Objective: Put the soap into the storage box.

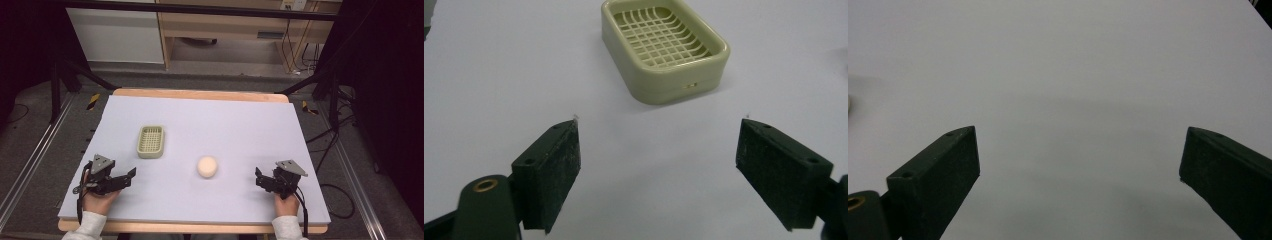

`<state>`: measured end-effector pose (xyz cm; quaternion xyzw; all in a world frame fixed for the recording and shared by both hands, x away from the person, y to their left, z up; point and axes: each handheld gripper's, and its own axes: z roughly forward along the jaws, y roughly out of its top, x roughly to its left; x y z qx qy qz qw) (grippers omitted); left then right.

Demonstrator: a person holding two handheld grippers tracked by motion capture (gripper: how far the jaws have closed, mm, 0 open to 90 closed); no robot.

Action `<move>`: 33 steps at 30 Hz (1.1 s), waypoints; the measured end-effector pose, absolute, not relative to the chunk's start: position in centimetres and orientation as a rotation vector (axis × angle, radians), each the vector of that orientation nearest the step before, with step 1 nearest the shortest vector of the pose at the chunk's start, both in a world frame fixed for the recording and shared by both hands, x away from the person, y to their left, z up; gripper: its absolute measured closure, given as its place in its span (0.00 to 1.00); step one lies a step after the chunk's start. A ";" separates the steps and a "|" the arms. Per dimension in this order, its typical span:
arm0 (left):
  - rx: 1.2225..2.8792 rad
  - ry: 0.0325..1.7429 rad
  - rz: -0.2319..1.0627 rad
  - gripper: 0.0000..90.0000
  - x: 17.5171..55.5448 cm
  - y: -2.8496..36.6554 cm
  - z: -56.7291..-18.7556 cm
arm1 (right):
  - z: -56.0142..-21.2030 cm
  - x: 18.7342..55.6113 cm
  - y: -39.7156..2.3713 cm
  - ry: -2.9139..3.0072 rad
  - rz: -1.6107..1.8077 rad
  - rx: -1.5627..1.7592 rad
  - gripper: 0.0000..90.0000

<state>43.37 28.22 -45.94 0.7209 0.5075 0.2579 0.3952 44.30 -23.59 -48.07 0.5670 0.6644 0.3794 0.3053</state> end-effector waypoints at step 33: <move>1.818 1.155 0.680 0.22 44.1 22.5 -42.4 | -48.0 44.2 -23.4 1.762 0.986 1.466 0.03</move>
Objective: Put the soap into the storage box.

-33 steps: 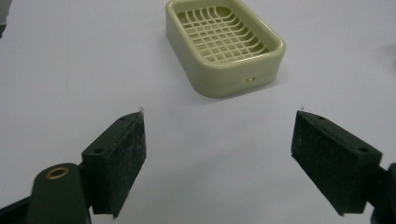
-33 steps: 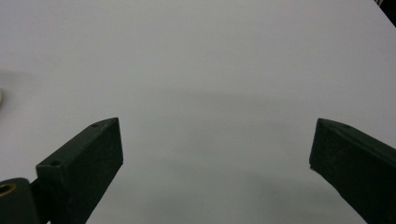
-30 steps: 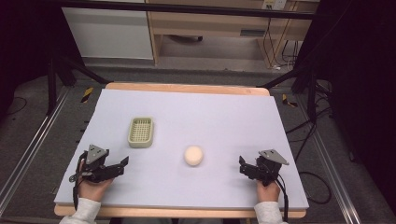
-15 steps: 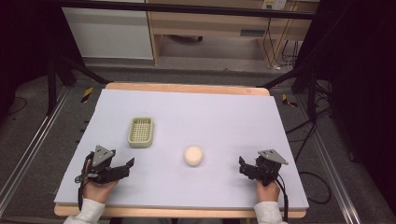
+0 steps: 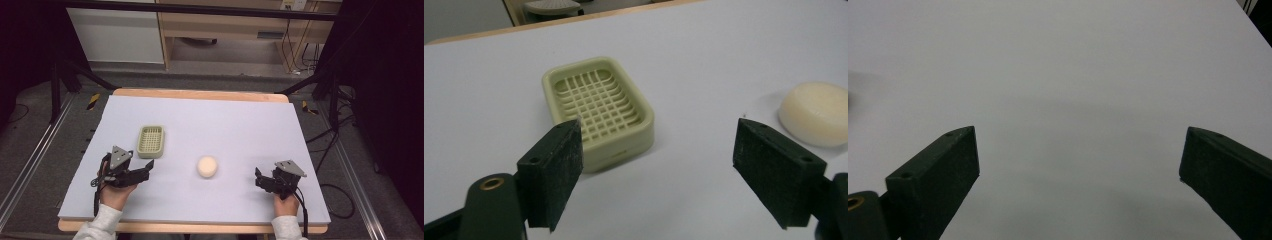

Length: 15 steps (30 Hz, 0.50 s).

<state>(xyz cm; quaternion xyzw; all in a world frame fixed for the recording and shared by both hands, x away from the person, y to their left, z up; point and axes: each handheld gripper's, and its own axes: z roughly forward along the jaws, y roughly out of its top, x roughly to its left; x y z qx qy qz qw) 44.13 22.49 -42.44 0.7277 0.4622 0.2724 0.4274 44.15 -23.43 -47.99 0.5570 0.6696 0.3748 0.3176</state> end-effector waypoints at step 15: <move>1.786 1.142 0.689 0.22 45.1 16.8 -41.3 | -48.0 44.1 -23.5 1.767 1.003 1.471 0.03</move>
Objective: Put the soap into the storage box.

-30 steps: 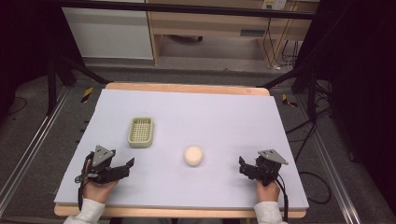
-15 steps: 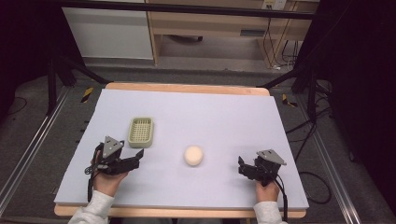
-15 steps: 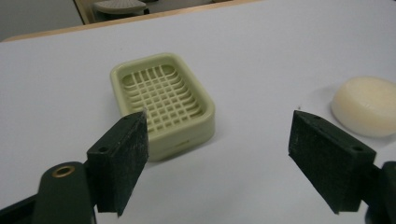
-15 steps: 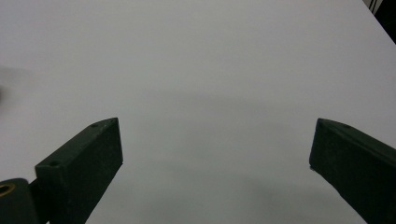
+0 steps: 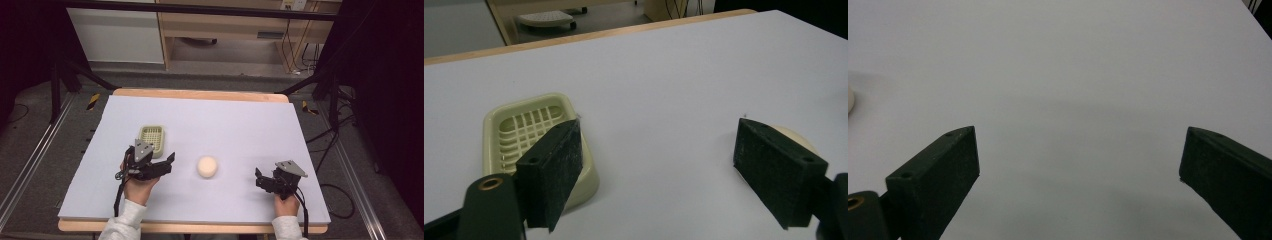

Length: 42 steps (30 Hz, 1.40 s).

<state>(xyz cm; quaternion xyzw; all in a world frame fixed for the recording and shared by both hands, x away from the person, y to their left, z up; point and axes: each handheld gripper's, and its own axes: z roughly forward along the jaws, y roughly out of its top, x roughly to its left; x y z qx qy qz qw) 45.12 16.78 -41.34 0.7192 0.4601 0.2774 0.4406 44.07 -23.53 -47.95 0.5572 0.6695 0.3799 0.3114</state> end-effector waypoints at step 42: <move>1.938 1.024 0.616 0.20 45.6 7.5 -44.3 | -48.5 44.5 -23.4 1.778 1.010 1.471 0.03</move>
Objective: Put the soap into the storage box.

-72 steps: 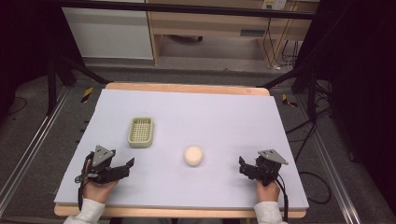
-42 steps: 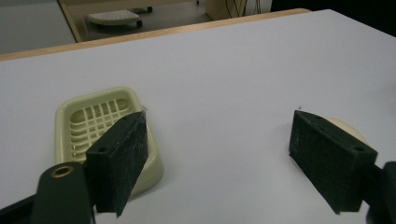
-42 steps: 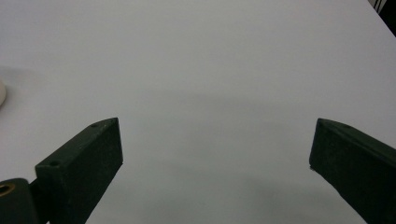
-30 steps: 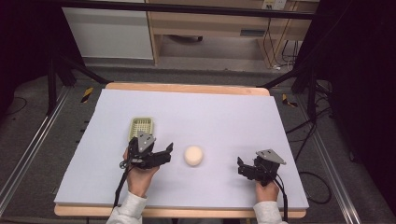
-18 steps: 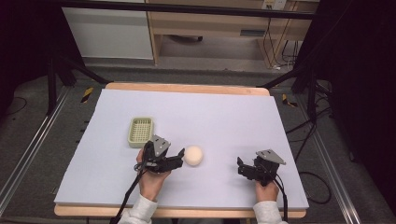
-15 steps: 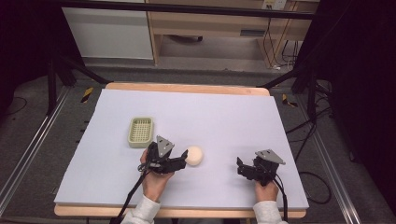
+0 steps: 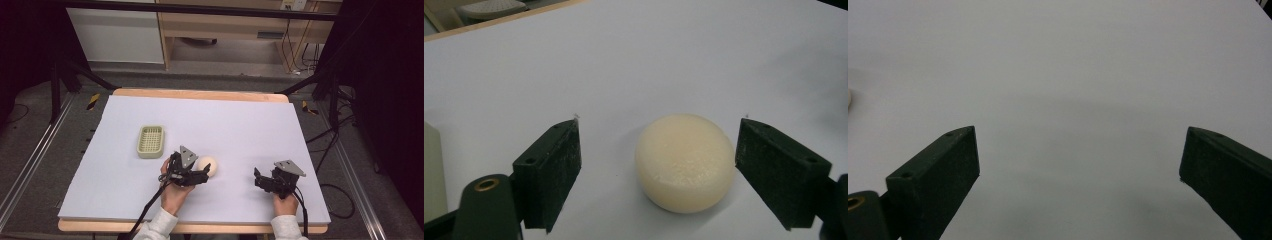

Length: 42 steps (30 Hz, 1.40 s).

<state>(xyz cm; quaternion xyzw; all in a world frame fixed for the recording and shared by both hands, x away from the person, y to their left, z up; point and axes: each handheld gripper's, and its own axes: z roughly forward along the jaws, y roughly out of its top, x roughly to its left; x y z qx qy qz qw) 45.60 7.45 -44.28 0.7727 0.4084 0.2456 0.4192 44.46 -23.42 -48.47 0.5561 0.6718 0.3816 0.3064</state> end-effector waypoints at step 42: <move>2.057 1.010 0.583 0.14 47.0 4.8 -46.5 | -48.6 44.6 -23.3 1.803 0.997 1.468 0.04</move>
